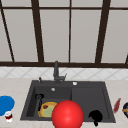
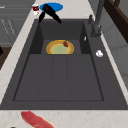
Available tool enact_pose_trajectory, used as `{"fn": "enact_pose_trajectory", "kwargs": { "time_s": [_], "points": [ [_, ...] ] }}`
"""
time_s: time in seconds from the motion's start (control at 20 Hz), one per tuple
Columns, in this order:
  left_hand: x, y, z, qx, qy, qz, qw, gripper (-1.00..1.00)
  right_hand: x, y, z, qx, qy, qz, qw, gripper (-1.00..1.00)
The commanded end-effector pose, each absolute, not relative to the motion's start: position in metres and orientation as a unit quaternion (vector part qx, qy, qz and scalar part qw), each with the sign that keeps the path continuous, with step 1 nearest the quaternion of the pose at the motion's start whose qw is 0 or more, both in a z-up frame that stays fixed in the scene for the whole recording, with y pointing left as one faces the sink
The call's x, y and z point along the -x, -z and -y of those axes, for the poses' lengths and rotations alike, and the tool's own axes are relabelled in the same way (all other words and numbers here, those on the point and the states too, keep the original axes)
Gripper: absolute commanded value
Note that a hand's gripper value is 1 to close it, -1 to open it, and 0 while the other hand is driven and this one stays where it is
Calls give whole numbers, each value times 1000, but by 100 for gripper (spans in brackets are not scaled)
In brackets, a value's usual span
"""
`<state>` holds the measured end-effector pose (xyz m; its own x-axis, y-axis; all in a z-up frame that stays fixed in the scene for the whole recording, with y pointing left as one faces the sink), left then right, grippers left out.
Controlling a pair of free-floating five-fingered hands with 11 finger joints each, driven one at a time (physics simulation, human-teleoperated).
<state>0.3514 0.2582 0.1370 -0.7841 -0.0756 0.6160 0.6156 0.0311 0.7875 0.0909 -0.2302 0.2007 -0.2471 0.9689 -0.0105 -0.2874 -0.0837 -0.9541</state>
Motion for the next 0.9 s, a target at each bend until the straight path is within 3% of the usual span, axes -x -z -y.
{"fn": "enact_pose_trajectory", "kwargs": {
  "time_s": [0.0,0.6,0.85],
  "points": [
    [-367,-106,-243,194,657,671,284,-100,-91,-201,230,367,-638,465,492,0],
    [-441,-8,-234,198,652,682,266,-100,-91,-201,230,367,-638,465,492,0],
    [-437,33,-246,207,646,691,249,-100,-91,-201,230,367,-638,465,492,0]
  ]
}}
